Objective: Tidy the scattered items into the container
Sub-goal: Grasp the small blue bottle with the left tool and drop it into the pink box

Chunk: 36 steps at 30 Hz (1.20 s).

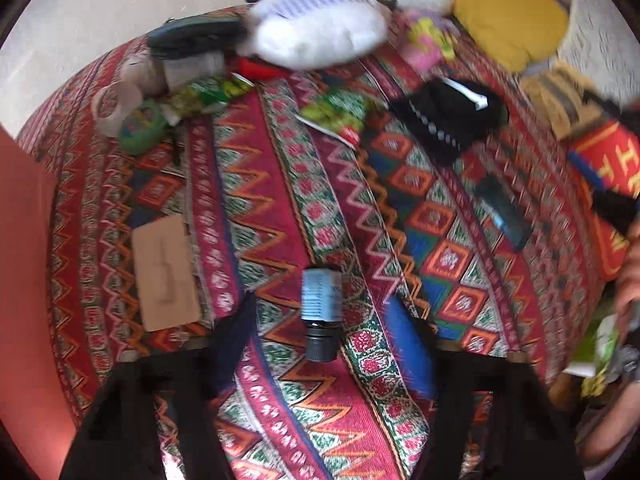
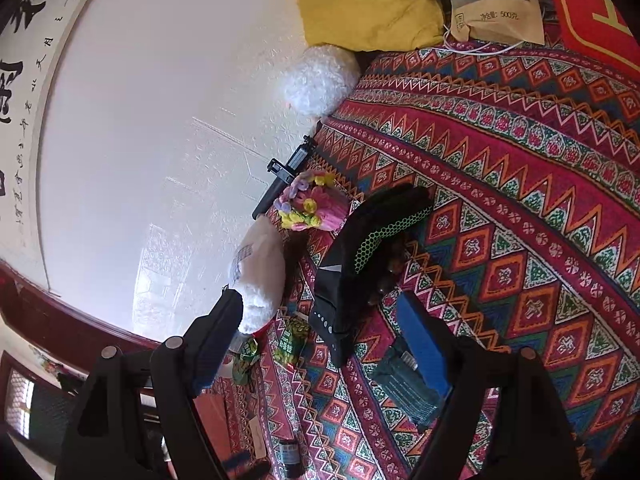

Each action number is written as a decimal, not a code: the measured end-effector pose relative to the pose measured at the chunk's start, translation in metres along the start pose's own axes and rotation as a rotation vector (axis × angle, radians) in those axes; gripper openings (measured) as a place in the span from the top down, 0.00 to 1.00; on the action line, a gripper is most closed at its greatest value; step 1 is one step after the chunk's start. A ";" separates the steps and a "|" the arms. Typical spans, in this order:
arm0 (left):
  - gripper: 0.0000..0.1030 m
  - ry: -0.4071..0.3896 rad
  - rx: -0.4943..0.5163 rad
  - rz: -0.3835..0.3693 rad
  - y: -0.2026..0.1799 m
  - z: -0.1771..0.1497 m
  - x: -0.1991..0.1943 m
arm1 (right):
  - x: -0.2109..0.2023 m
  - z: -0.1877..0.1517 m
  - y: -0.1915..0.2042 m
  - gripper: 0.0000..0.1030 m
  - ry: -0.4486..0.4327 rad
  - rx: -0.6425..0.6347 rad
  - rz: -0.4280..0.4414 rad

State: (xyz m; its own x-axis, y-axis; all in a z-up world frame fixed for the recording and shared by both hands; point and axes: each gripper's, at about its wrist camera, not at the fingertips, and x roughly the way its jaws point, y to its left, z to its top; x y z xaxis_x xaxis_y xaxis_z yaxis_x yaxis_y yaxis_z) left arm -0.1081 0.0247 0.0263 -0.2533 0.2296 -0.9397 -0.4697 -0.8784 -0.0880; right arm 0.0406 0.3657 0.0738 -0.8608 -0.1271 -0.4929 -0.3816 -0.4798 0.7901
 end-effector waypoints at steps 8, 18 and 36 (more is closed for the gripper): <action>0.80 -0.074 -0.065 0.004 0.007 -0.003 0.023 | 0.004 0.000 0.001 0.23 0.019 -0.017 -0.002; 0.80 -0.350 -0.418 -0.211 0.093 -0.061 -0.058 | 0.085 -0.053 0.045 0.47 0.311 -0.070 0.210; 0.80 -0.737 -0.746 -0.014 0.302 -0.141 -0.231 | 0.218 -0.080 0.064 0.52 0.355 -0.225 -0.096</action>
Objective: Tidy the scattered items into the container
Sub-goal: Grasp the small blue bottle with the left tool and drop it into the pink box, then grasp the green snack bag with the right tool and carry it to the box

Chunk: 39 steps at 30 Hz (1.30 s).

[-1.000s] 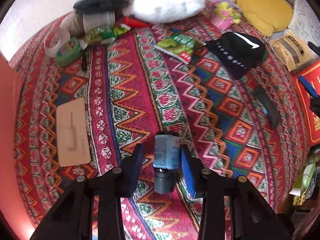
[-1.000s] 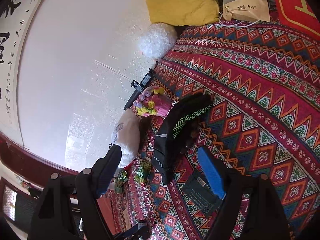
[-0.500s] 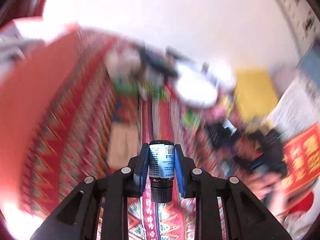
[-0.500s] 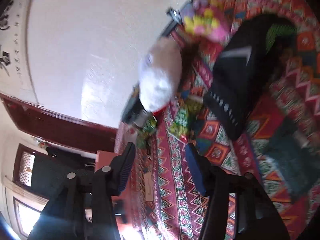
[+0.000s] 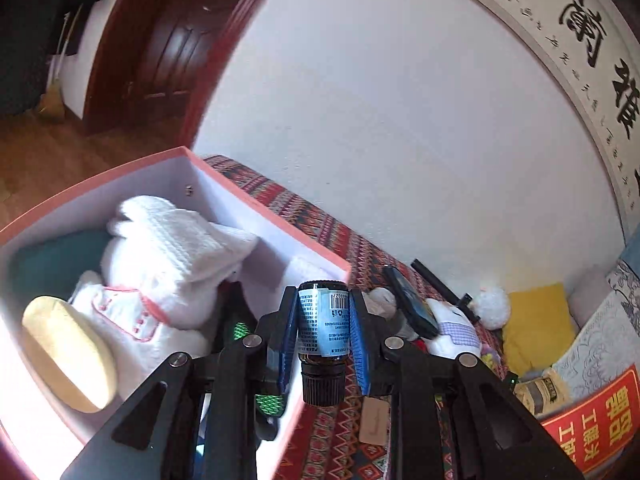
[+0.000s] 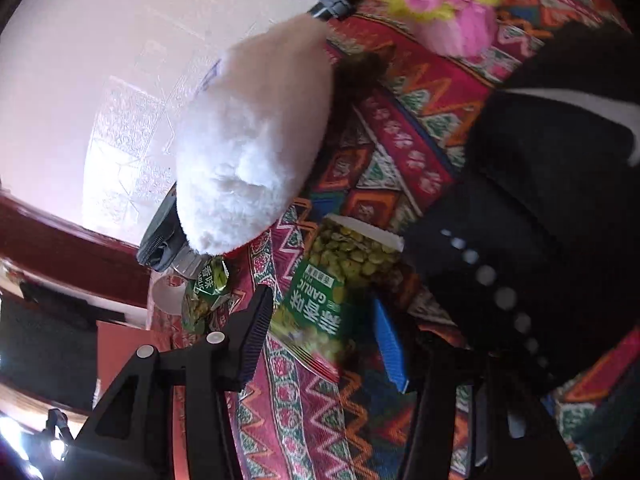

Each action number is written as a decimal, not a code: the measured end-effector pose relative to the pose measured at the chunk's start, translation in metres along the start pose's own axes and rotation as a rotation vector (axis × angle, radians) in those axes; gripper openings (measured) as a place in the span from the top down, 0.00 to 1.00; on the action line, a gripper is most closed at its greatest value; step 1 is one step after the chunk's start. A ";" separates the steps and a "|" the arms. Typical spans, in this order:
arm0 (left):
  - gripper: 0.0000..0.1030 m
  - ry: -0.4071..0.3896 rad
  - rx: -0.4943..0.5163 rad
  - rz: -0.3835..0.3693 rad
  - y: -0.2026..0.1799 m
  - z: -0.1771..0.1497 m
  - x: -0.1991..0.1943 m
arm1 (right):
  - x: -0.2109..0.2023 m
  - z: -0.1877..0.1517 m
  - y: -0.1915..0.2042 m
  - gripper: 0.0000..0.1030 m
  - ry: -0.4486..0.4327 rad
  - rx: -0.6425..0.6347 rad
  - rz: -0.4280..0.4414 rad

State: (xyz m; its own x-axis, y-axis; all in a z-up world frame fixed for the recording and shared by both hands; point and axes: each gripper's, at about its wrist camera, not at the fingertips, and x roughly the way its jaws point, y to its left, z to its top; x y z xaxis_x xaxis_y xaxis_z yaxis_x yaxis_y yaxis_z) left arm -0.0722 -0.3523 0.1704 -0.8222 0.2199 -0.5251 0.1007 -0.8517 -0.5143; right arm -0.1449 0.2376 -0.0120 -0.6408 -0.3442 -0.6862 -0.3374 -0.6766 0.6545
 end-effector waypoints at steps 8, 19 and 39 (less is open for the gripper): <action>0.17 -0.166 -0.106 0.190 0.047 0.004 -0.043 | -0.001 -0.015 0.027 0.79 -0.054 -0.122 -0.052; 0.17 -0.193 -0.277 0.274 0.104 0.004 -0.065 | -0.071 -0.104 0.227 0.80 -0.032 -0.517 0.381; 0.17 -0.200 -0.269 0.276 0.115 0.004 -0.086 | -0.165 -0.159 0.239 0.38 -0.264 -0.694 0.251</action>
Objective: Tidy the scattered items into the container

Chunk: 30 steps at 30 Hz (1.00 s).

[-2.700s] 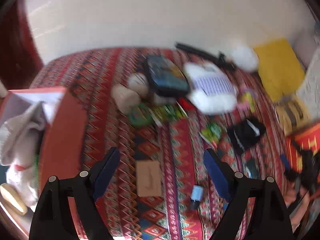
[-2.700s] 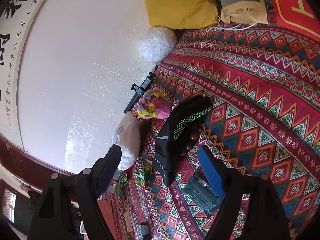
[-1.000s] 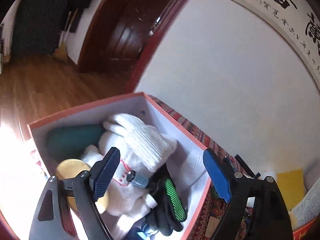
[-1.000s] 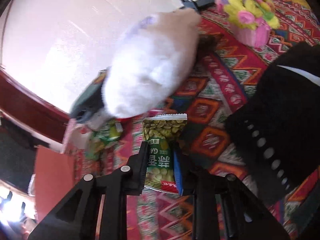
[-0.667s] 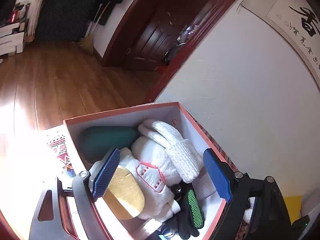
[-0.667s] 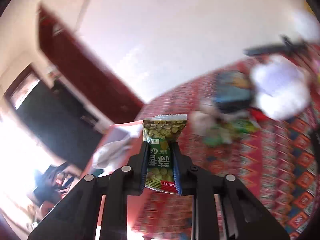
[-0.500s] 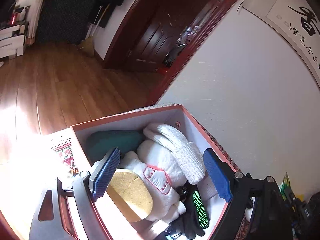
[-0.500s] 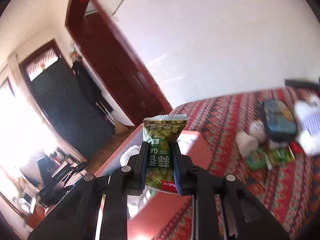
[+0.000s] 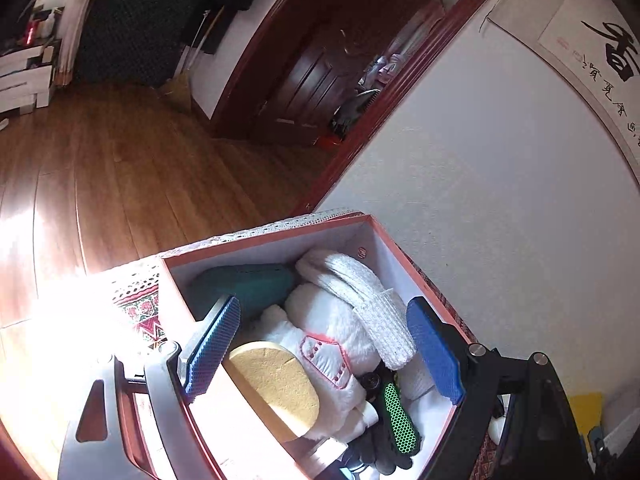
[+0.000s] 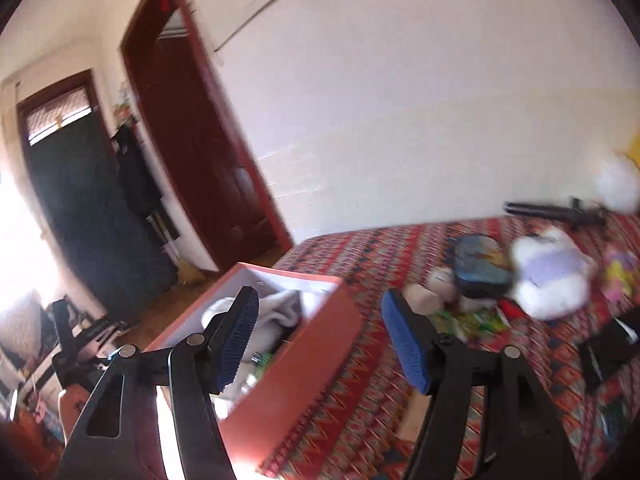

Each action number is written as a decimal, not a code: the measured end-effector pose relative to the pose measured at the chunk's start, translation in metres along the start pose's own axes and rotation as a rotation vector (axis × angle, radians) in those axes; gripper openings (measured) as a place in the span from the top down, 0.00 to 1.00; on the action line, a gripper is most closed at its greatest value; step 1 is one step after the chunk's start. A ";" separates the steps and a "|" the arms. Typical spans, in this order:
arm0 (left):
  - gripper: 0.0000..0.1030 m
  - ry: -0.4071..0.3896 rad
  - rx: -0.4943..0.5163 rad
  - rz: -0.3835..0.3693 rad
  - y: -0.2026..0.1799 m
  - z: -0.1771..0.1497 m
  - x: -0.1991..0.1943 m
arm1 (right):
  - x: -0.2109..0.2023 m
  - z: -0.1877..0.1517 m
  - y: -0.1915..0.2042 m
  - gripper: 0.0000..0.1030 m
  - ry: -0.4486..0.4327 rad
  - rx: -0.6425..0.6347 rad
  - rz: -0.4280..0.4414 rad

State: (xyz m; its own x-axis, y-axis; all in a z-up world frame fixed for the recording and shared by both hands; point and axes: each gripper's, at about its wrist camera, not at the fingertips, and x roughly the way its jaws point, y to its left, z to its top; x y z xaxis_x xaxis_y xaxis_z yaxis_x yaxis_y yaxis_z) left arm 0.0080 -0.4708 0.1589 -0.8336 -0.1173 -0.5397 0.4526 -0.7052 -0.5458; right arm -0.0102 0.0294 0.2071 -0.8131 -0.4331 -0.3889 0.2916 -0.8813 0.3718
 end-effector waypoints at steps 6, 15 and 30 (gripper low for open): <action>0.17 0.016 0.126 -0.044 -0.047 -0.023 -0.017 | -0.040 -0.032 -0.110 0.37 -0.048 0.184 -0.204; 0.17 0.247 0.574 -0.163 -0.189 -0.170 0.024 | -0.016 -0.058 -0.232 0.37 0.089 0.544 -0.159; 0.17 0.314 1.292 -0.095 -0.352 -0.353 0.173 | -0.007 -0.061 -0.275 0.32 0.159 0.676 -0.058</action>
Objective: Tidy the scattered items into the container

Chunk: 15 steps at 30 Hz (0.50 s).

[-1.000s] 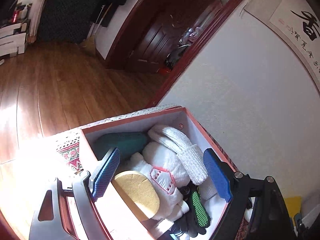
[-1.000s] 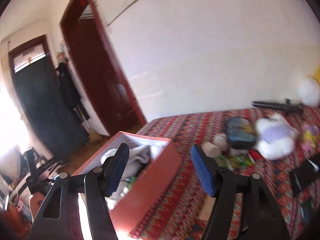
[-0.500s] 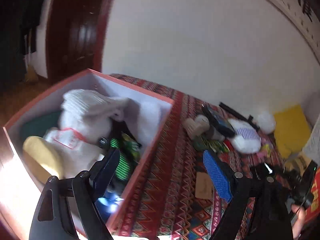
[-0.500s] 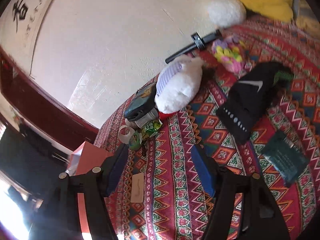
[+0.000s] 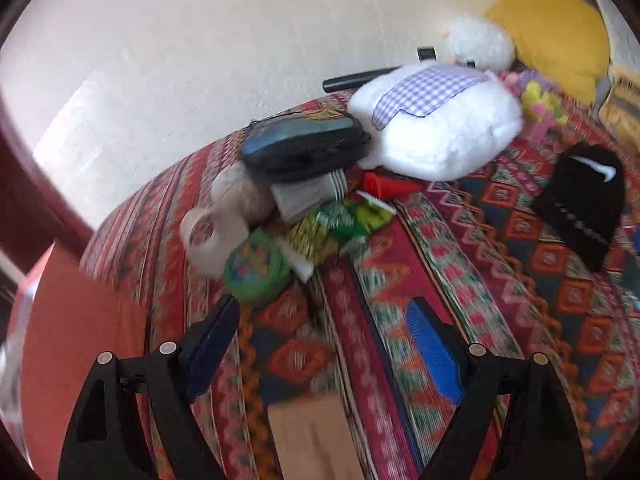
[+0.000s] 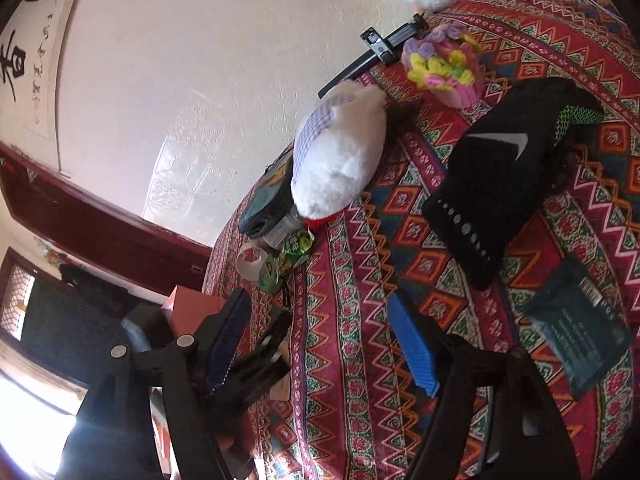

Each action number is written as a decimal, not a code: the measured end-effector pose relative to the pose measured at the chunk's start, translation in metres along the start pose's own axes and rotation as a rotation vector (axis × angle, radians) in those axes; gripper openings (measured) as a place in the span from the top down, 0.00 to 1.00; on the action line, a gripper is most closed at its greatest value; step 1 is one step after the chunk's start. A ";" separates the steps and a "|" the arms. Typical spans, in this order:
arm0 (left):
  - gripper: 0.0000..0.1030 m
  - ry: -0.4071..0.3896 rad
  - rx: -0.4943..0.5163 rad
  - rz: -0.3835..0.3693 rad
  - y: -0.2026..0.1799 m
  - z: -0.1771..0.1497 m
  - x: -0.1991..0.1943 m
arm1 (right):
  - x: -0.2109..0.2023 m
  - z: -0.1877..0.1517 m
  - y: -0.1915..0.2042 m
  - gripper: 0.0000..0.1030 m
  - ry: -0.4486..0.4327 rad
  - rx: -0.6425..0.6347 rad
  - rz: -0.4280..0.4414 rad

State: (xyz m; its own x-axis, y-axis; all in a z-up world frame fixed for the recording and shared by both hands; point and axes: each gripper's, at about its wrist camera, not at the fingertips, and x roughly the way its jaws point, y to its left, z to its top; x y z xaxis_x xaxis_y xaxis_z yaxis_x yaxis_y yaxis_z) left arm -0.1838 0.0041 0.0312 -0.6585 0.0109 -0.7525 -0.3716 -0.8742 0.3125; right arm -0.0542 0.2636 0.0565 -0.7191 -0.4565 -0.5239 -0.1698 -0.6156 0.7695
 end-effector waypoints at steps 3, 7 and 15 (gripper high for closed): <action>0.18 0.065 0.039 -0.007 -0.004 0.022 0.035 | -0.004 0.009 -0.008 0.31 -0.017 0.032 0.012; 0.61 0.122 -0.053 -0.091 0.006 0.037 0.063 | -0.007 0.016 -0.009 0.31 -0.026 0.031 0.019; 0.78 0.059 -0.405 -0.322 0.057 0.008 -0.020 | -0.008 0.017 -0.004 0.31 -0.027 0.007 0.026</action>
State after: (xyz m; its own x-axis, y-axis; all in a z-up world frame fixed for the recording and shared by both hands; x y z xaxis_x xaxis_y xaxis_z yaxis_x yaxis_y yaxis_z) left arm -0.1975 -0.0424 0.0688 -0.5099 0.2935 -0.8086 -0.2588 -0.9488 -0.1811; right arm -0.0591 0.2803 0.0638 -0.7411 -0.4546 -0.4941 -0.1555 -0.5997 0.7850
